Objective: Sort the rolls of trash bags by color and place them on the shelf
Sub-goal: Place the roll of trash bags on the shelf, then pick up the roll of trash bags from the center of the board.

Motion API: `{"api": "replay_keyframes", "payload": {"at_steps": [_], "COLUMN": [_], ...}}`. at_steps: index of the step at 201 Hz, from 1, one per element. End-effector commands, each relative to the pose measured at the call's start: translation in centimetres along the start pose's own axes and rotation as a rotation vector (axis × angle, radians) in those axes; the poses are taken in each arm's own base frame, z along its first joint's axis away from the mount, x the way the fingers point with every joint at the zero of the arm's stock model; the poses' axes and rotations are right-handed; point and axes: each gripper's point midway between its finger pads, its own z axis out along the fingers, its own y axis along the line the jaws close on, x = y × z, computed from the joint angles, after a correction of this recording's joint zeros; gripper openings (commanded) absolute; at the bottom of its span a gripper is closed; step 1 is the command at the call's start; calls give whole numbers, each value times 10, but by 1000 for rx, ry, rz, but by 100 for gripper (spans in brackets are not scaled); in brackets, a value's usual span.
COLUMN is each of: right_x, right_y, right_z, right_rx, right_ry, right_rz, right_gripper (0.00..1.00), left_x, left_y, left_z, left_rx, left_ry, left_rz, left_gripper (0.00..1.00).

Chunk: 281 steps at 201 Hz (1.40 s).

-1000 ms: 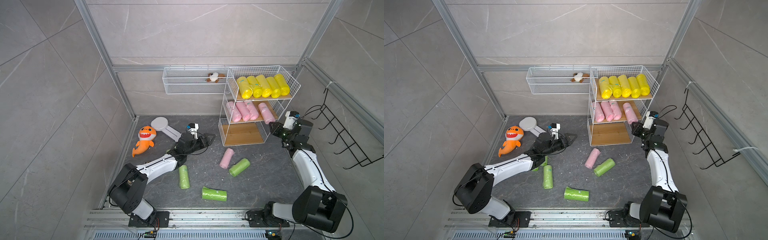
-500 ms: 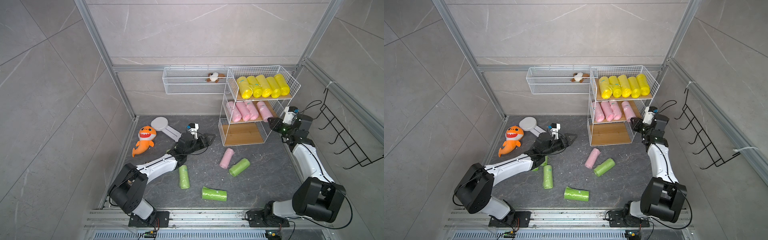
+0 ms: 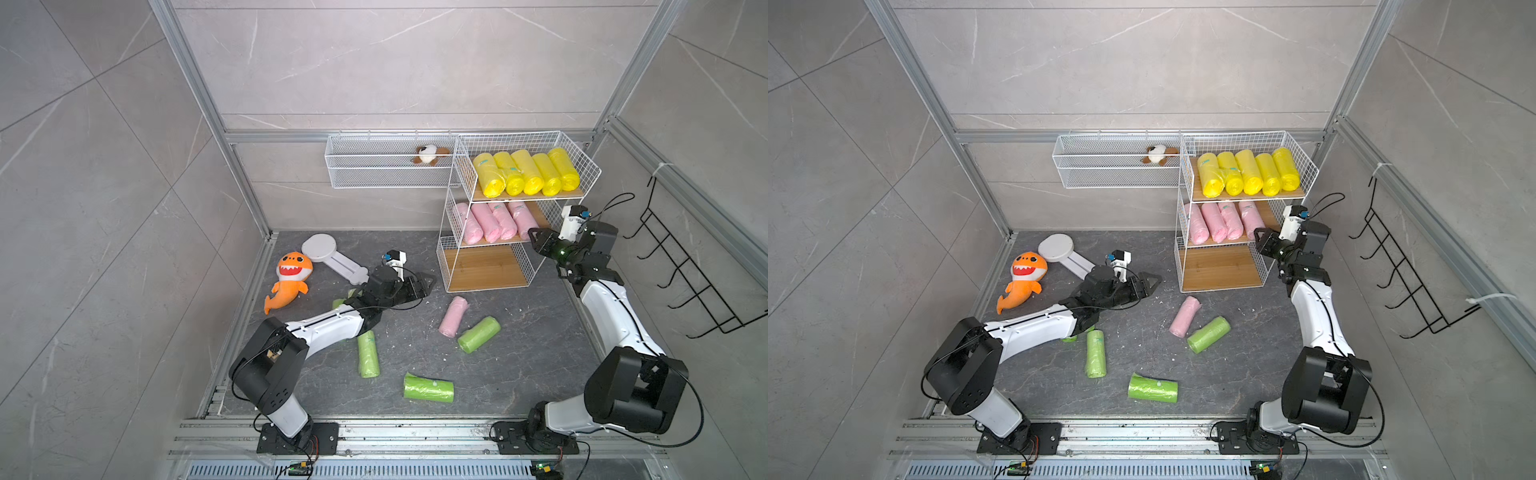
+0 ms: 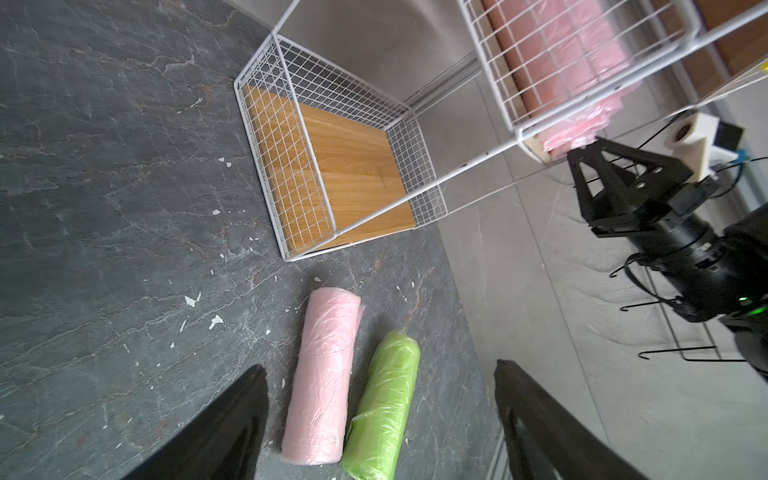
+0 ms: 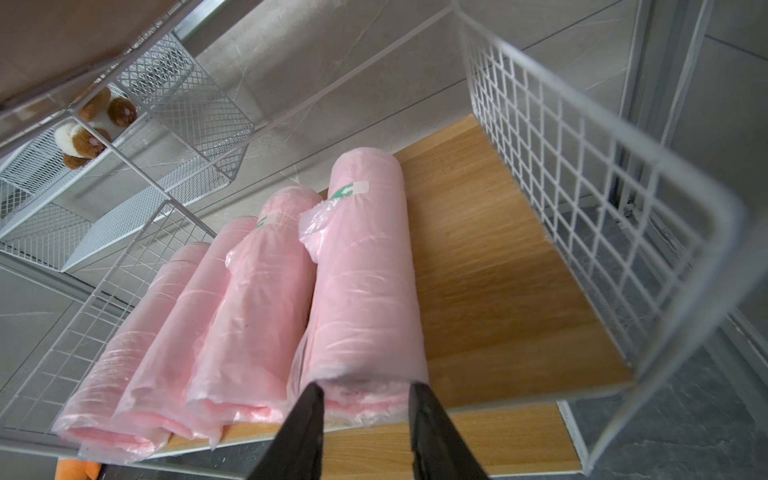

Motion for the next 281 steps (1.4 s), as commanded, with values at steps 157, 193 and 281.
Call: {"api": "replay_keyframes", "payload": {"at_steps": [157, 193, 281], "right_x": [130, 151, 173], "right_y": [13, 9, 15], "right_z": [-78, -76, -71], "right_rx": [110, 104, 56], "right_ry": [119, 157, 208], "right_rz": [101, 112, 124], "right_gripper": [64, 65, 66], "left_x": [84, 92, 96], "left_y": [48, 43, 46], "left_z": [137, 157, 165], "left_rx": [-418, -396, -408], "left_ry": [252, 290, 284], "left_rz": [518, 540, 497], "left_gripper": [86, 83, 49]}}
